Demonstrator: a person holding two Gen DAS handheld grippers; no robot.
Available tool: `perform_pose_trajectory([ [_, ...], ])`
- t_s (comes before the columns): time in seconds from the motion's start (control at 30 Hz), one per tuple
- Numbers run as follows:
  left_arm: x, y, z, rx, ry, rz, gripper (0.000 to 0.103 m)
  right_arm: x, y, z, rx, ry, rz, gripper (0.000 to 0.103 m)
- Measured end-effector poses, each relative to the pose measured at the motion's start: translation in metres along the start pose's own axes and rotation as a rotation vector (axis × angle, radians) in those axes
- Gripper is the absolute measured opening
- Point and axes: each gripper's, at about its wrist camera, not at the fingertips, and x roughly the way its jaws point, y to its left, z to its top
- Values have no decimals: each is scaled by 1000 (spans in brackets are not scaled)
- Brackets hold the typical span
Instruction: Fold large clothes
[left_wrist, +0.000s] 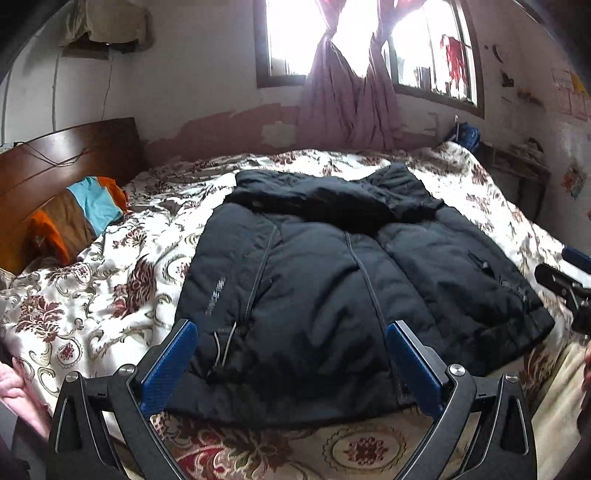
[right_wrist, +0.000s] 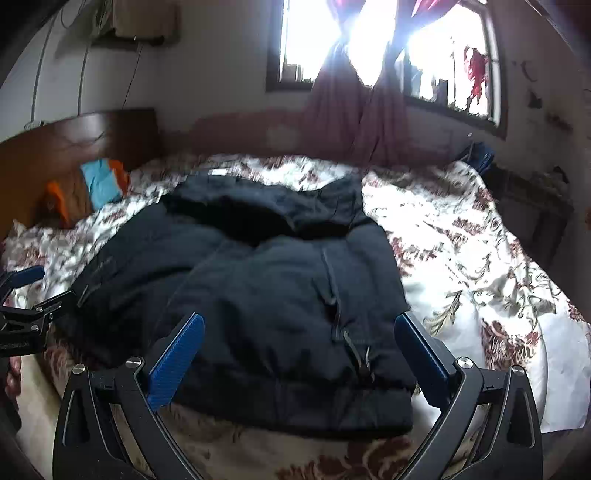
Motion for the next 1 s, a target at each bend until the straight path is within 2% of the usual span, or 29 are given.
perform_pose_trajectory([
  [0.2,-5,8,-18,63,47,15,103,3,-1,-17,-86,123,-26,101],
  [0.37,2,14,-34,103,151,-5,103,15,-5,-32,-109,234,-57,101],
  [0.47,13,7,-46,180,234,35,103,24,-3,-39,-126,283,-67,101],
  [0.67,29,-1,-56,236,312,72,103,36,12,-48,-199,323,-84,101],
  [0.83,51,-14,-70,330,400,167,103,45,30,-52,-297,331,-165,101],
  [1.0,54,-28,-77,407,399,205,103,58,56,-61,-424,356,-224,101],
])
